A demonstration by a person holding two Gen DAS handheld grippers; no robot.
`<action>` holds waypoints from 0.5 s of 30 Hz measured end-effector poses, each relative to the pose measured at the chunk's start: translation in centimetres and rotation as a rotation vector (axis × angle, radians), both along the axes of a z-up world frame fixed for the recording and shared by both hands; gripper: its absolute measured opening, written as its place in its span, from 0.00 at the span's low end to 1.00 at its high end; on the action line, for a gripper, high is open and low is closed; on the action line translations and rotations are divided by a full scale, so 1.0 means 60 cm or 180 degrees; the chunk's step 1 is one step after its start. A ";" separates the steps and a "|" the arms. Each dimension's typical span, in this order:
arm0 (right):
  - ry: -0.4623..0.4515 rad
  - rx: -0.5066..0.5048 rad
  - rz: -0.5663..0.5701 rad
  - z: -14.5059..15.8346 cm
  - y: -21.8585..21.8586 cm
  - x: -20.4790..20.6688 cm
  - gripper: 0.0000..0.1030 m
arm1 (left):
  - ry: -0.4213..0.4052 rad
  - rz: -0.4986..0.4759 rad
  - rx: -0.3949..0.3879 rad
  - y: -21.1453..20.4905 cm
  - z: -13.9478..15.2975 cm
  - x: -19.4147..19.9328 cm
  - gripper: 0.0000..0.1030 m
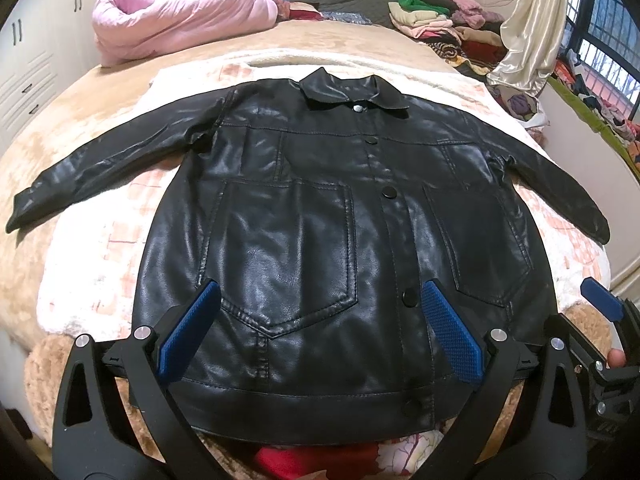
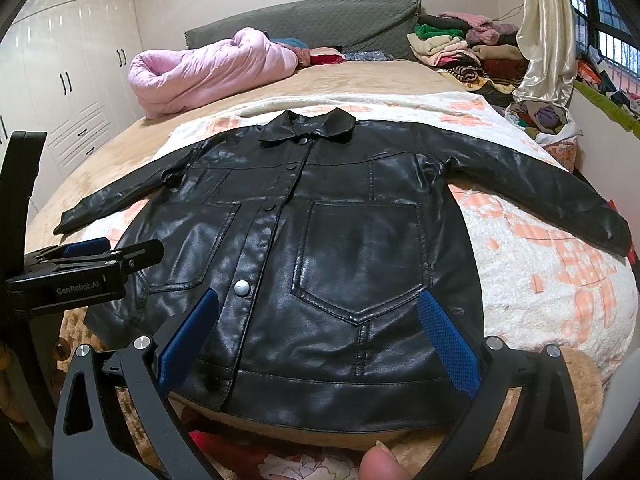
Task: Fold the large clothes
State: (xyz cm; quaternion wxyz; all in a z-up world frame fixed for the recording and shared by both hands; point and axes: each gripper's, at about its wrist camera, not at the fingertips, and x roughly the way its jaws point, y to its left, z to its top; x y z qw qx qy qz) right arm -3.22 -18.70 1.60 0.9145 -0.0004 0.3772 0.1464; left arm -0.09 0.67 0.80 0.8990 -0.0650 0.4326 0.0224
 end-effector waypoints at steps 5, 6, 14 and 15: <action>0.0011 0.0002 0.0009 -0.002 0.002 0.001 0.96 | -0.0006 -0.0004 -0.0002 0.000 0.001 0.000 0.91; 0.0013 0.0007 0.0002 -0.002 0.002 0.001 0.96 | -0.0004 0.0002 -0.0007 0.001 0.001 0.000 0.91; 0.0026 0.0019 0.0001 -0.001 0.003 0.000 0.96 | -0.0005 -0.0003 0.0003 0.001 0.001 -0.001 0.91; 0.0026 0.0022 -0.0001 -0.001 0.003 0.001 0.96 | -0.0008 -0.0005 -0.0003 0.001 0.001 -0.001 0.91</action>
